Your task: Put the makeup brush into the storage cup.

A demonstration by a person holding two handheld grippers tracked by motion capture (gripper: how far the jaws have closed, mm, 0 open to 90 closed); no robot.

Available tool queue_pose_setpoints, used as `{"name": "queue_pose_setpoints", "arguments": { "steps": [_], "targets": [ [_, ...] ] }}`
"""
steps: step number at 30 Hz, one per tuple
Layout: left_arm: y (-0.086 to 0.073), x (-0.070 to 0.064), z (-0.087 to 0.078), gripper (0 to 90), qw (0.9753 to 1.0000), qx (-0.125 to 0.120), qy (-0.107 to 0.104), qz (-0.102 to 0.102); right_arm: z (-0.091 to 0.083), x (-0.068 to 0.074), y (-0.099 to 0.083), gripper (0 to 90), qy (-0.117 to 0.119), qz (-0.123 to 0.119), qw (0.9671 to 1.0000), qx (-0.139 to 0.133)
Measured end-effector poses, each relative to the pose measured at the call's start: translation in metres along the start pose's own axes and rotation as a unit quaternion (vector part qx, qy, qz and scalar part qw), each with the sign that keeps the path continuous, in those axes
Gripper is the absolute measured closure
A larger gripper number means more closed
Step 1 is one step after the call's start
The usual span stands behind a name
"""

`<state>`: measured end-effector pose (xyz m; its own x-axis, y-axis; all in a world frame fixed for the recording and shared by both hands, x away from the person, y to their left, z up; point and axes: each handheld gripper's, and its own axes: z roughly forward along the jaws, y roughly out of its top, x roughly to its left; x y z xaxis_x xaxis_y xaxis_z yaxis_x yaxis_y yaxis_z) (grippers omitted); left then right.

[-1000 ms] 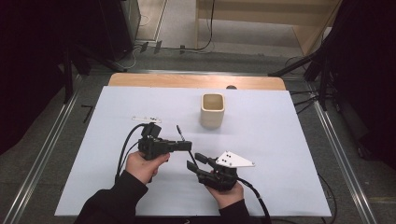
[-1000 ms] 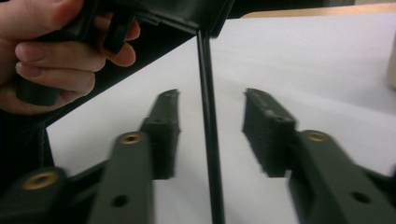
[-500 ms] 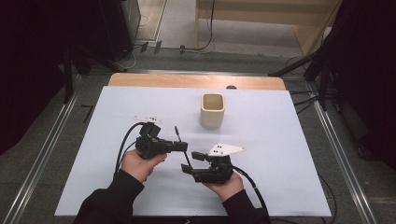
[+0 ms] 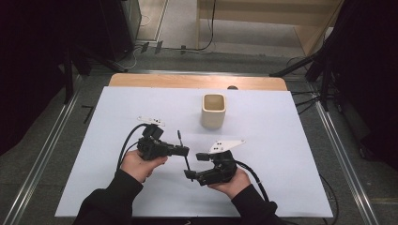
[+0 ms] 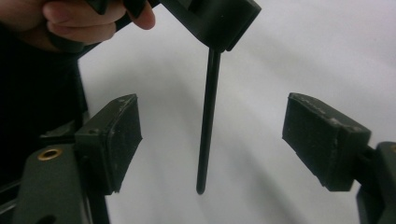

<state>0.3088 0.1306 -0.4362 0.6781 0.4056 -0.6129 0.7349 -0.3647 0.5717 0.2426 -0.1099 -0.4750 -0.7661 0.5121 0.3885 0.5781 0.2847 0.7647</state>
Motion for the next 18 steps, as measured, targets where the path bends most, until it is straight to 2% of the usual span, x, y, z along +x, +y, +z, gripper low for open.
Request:
{"name": "queue_pose_setpoints", "arguments": {
  "steps": [6, 9, 13, 18],
  "targets": [
    [0.0, 0.001, 0.001, 86.5, 0.9998, 0.013, -0.005, 0.013, -0.01, -0.008, 0.001, 26.6, 0.028, 0.003, 0.9996, -0.005],
    [0.003, 0.002, 0.002, 86.4, 0.9991, 0.025, -0.023, 0.027, -0.01, -0.014, -0.001, 28.1, 0.062, 0.008, 0.998, 0.001],
    [0.007, 0.0, 0.003, 86.4, 0.9968, 0.041, -0.038, 0.057, -0.004, -0.014, -0.001, 30.3, 0.076, 0.007, 0.997, 0.007],
    [0.008, 0.001, 0.007, 86.4, 0.994, 0.056, -0.059, 0.073, 0.0, -0.012, -0.002, 39.6, 0.091, 0.004, 0.9958, 0.005]
  ]
}}
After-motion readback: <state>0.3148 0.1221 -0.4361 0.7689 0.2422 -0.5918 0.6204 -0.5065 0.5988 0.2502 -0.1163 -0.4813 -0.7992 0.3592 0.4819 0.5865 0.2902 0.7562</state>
